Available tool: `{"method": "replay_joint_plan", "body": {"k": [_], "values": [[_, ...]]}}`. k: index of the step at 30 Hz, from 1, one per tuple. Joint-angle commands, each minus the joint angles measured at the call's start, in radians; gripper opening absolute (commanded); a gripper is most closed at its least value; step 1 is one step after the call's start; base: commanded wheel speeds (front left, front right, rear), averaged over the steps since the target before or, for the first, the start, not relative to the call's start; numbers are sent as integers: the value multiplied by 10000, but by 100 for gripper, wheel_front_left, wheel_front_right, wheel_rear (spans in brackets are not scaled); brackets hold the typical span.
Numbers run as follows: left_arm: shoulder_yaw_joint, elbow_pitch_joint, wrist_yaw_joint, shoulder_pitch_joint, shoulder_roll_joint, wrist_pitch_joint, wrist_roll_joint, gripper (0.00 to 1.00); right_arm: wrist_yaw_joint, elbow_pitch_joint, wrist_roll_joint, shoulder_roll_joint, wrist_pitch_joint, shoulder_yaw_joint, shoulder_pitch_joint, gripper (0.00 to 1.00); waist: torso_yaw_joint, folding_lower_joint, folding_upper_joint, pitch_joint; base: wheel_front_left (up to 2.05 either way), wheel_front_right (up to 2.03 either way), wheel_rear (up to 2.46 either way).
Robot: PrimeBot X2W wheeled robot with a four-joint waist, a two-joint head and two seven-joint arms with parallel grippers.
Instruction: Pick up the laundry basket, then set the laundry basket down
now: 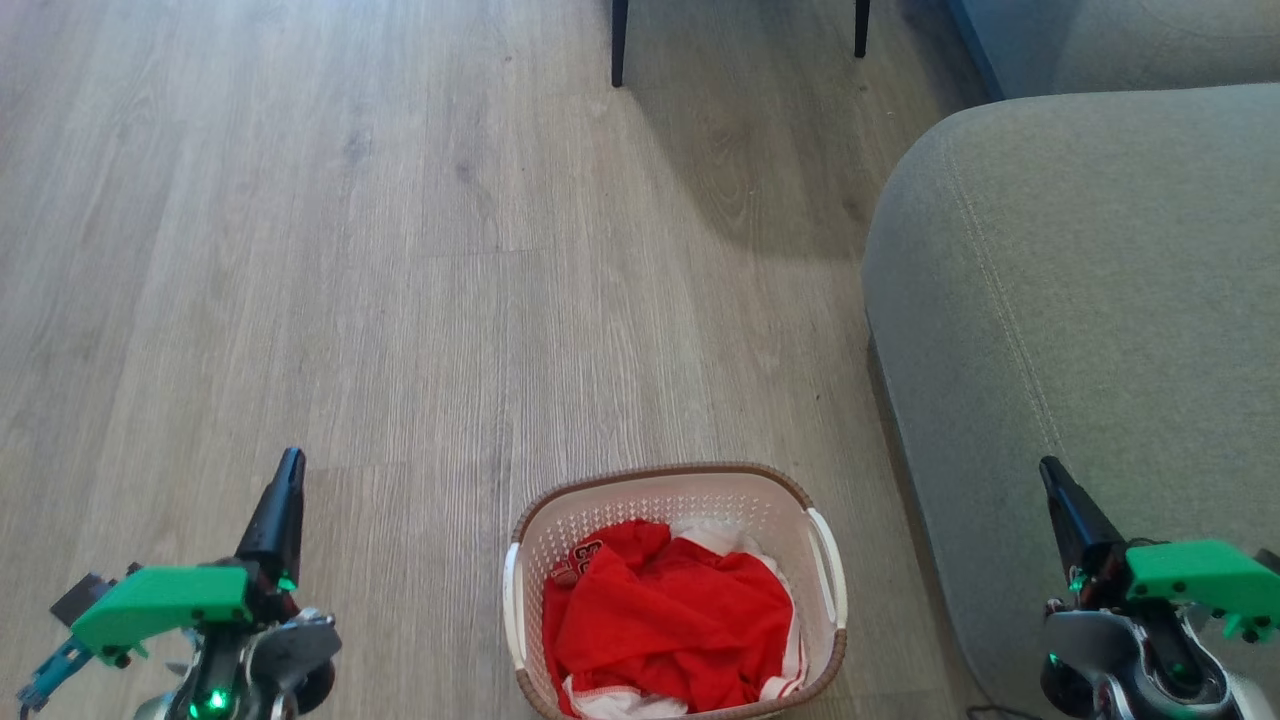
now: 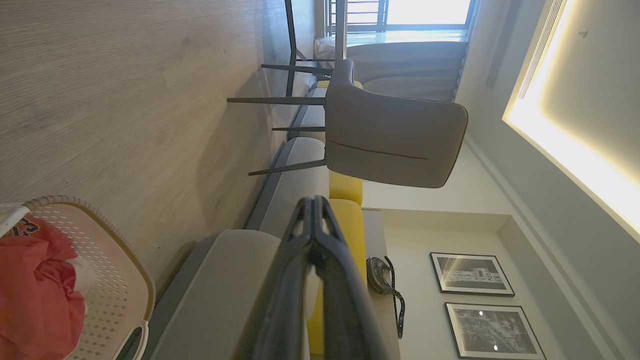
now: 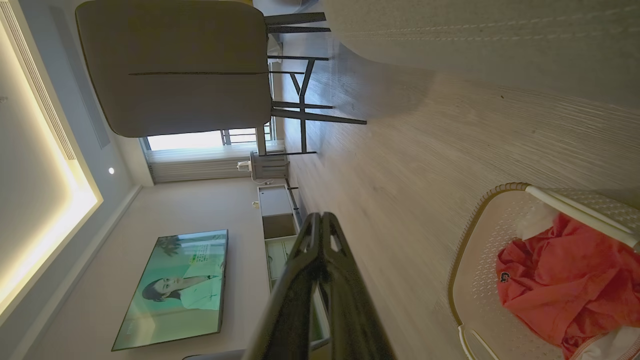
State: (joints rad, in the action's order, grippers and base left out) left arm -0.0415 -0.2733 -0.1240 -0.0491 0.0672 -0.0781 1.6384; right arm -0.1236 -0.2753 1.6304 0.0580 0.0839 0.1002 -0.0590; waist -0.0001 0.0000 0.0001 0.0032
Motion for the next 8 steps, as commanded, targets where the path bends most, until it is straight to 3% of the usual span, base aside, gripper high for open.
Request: {"method": "replay_joint_plan", "body": {"k": [1, 8], "values": [[-357, 299, -67, -558, 94, -57, 6, 0, -71, 322, 21, 130, 63, -151, -463, 0, 1, 0, -1, 0, 0, 0, 0], [-387, 298, -67, -560, 73, -81, -18, 0, -71, 320, 0, 113, 83, -126, -465, 0, 1, 0, -1, 0, 0, 0, 0]]}}
